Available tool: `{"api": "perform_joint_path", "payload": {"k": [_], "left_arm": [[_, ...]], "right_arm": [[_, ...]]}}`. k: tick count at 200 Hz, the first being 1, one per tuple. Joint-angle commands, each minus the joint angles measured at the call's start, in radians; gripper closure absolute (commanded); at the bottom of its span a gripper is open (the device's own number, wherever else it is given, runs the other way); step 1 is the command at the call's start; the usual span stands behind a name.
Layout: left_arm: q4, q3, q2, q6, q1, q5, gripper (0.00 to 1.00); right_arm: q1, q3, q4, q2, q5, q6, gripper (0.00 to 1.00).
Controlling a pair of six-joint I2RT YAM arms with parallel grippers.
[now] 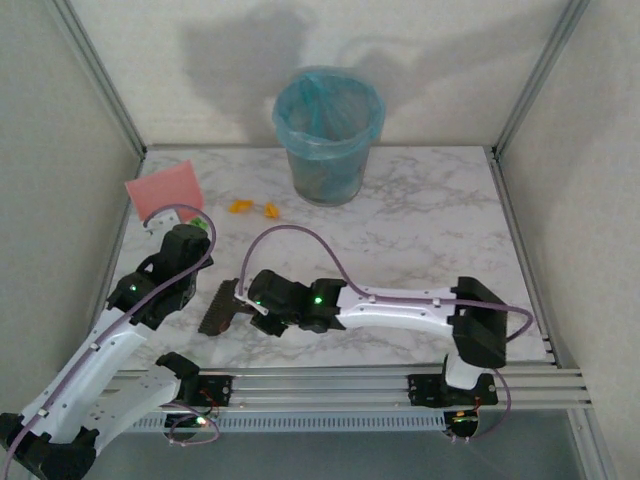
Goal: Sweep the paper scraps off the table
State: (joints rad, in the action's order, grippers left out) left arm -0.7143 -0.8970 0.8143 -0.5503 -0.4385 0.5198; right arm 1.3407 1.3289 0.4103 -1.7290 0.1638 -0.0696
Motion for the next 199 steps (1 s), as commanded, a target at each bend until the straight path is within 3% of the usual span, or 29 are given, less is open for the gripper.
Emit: {"api": "perform_joint_path", "payload": {"k": [1, 34, 111, 155, 199], "left_arm": [[0.022, 0.009, -0.007, -0.009, 0.018, -0.001, 1.00], [0.023, 0.011, -0.010, -0.010, 0.023, -0.002, 1.00], [0.025, 0.013, -0.014, -0.010, 0.031, -0.005, 1.00], [0.025, 0.015, -0.021, -0.010, 0.032, -0.004, 1.00], [0.026, 0.016, -0.026, -0.010, 0.038, -0.005, 1.00]], "right_arm": [[0.000, 0.091, 0.044, -0.052, 0.096, 0.036, 1.00], [-0.033, 0.075, 0.112, -0.076, 0.142, 0.052, 1.00], [-0.216, -0.304, 0.055, 0.235, 0.190, -0.061, 1.00], [-0.314, -0.310, 0.075, 0.327, 0.204, -0.158, 1.00], [-0.316, -0.248, -0.095, 0.353, 0.062, -0.250, 1.00]]}}
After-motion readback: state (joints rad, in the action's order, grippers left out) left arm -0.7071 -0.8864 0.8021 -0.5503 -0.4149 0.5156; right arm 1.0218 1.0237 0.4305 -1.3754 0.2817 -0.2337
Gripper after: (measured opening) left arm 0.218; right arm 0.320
